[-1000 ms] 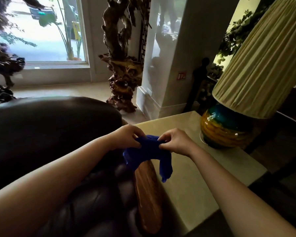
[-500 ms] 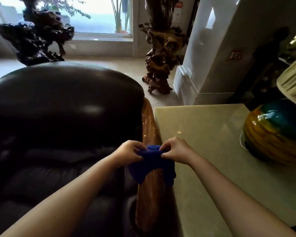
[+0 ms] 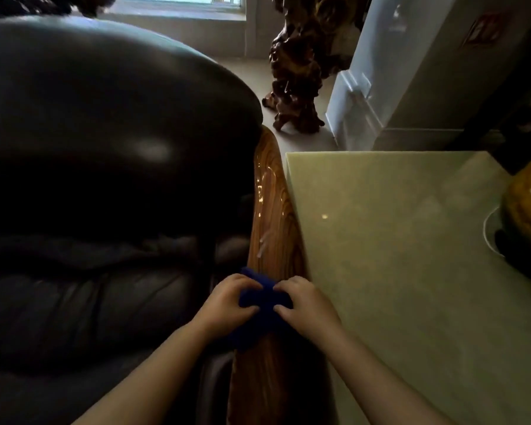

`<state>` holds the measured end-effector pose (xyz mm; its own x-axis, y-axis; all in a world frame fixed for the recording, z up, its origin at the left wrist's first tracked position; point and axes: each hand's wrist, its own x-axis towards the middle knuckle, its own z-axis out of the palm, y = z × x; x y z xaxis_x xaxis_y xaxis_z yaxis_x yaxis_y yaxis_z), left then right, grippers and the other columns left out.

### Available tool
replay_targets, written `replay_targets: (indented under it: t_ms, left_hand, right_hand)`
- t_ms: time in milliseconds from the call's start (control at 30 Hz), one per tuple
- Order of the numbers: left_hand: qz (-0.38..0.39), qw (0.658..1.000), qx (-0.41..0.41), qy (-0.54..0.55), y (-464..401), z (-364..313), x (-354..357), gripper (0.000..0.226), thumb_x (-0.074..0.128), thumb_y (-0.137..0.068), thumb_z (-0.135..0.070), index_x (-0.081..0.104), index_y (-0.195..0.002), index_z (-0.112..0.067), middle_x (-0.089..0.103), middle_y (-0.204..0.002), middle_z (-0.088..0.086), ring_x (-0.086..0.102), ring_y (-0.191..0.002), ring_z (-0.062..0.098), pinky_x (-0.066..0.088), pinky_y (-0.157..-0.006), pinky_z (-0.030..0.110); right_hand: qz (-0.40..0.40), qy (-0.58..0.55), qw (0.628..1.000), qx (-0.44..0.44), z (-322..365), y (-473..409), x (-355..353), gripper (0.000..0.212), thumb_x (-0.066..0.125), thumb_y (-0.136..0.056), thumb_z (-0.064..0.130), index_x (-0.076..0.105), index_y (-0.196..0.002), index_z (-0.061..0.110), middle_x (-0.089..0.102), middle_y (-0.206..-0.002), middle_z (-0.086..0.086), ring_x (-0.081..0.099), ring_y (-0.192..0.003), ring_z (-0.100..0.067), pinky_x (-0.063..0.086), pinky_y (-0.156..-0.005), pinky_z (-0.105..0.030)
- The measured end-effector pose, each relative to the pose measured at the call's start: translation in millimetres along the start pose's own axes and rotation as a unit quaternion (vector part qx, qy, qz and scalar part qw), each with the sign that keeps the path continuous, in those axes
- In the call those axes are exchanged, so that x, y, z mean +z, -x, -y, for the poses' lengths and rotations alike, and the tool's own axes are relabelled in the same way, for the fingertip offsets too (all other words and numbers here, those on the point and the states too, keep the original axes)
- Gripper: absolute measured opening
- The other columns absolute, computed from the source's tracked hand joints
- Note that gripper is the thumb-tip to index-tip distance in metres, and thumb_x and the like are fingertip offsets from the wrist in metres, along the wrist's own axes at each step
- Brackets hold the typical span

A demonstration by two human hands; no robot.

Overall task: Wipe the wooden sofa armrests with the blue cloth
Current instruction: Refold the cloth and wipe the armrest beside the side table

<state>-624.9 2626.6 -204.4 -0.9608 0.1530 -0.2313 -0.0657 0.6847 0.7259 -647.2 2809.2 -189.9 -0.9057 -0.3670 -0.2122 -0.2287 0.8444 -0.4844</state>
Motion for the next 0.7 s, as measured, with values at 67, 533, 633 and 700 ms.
replay_targets:
  t_ms: [67, 533, 633, 700]
  left_hand:
    - [-0.149, 0.988, -0.01, 0.022, 8.6, 12.5, 21.2, 0.042, 0.057, -0.087, -0.027, 0.049, -0.128, -0.025, 0.043, -0.138, -0.006, 0.035, -0.132, 0.011, 0.028, -0.109, 0.028]
    - [-0.24, 0.957, -0.026, -0.158, -55.6, 28.7, 89.1, 0.055, 0.025, -0.092, -0.031, 0.014, -0.143, -0.014, 0.018, -0.152, 0.006, 0.022, -0.14, 0.026, 0.027, -0.107, 0.053]
    - [-0.251, 0.953, -0.021, -0.167, -93.4, 28.2, 70.8, 0.056, 0.02, -0.094, -0.033, 0.006, -0.146, -0.016, 0.01, -0.155, 0.005, 0.008, -0.144, 0.02, 0.017, -0.112, 0.053]
    - [-0.247, 0.954, -0.032, -0.167, -118.8, 21.6, 54.2, 0.058, 0.012, -0.093, -0.037, -0.007, -0.145, -0.021, -0.008, -0.156, 0.001, -0.007, -0.144, 0.017, 0.007, -0.116, 0.052]
  right_hand:
    - [-0.114, -0.008, 0.993, 0.006, -5.3, 10.3, 25.0, 0.043, 0.051, -0.089, 0.033, 0.048, -0.13, 0.022, 0.052, -0.132, -0.002, 0.05, -0.12, -0.02, 0.045, -0.094, -0.033]
    - [-0.25, 0.035, 0.962, 0.108, -31.4, -49.9, 96.4, 0.063, 0.017, -0.093, 0.053, 0.008, -0.148, 0.023, 0.011, -0.156, -0.013, 0.01, -0.142, -0.027, 0.024, -0.107, -0.05]
    - [-0.258, 0.031, 0.961, 0.091, -36.0, -84.1, 76.9, 0.063, 0.019, -0.093, 0.053, 0.004, -0.147, 0.025, 0.006, -0.156, -0.013, 0.008, -0.143, -0.029, 0.025, -0.108, -0.051]
    - [-0.237, 0.038, 0.968, 0.073, -33.8, -110.1, 54.8, 0.067, 0.019, -0.091, 0.057, -0.009, -0.145, 0.03, -0.01, -0.155, -0.01, -0.004, -0.143, -0.026, 0.017, -0.112, -0.054]
